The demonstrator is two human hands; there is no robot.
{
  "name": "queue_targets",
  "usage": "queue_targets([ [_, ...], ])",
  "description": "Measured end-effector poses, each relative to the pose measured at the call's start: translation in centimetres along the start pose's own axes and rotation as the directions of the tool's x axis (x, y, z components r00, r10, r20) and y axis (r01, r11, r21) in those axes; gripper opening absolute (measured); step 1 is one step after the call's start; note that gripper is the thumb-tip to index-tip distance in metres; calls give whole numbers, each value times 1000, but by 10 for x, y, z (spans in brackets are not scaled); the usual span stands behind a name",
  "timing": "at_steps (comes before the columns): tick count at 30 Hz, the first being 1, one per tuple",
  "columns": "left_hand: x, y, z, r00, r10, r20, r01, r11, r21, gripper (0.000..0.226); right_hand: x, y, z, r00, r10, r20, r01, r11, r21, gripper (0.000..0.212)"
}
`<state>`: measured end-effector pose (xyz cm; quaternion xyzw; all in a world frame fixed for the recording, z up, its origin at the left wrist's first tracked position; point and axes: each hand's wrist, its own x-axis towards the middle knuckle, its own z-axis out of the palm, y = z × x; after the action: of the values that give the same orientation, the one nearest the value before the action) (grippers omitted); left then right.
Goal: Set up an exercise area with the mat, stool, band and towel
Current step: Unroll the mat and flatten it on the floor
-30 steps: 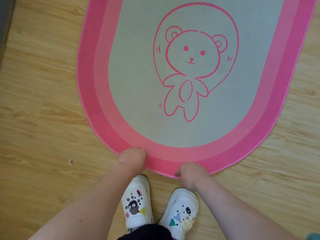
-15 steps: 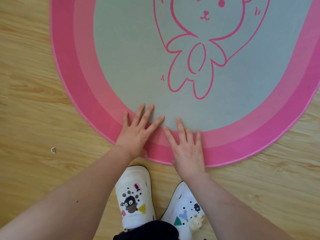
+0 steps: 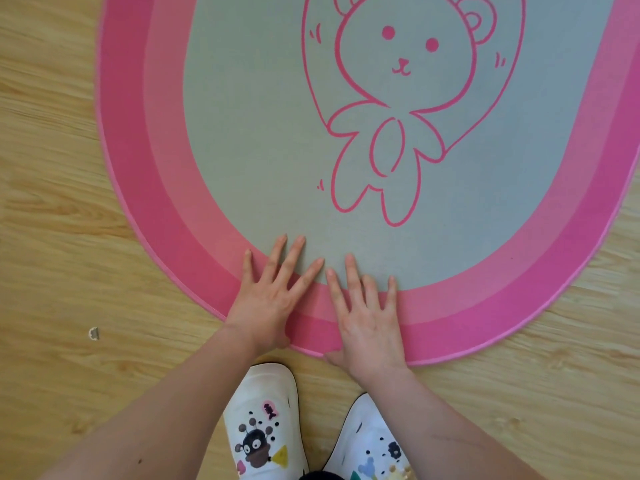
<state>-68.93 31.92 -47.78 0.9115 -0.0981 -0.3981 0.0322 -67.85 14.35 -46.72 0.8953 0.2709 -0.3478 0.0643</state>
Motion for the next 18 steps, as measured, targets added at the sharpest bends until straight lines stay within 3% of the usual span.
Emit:
queue_targets([
  [14,5,3,-7,998,33,48,-36,997,64,133,1,-14,5,999,49,-12,-49,998,28,116],
  [18,13,5,-13,999,29,39,-30,999,20,135,2,-13,7,999,48,12,-48,998,47,131],
])
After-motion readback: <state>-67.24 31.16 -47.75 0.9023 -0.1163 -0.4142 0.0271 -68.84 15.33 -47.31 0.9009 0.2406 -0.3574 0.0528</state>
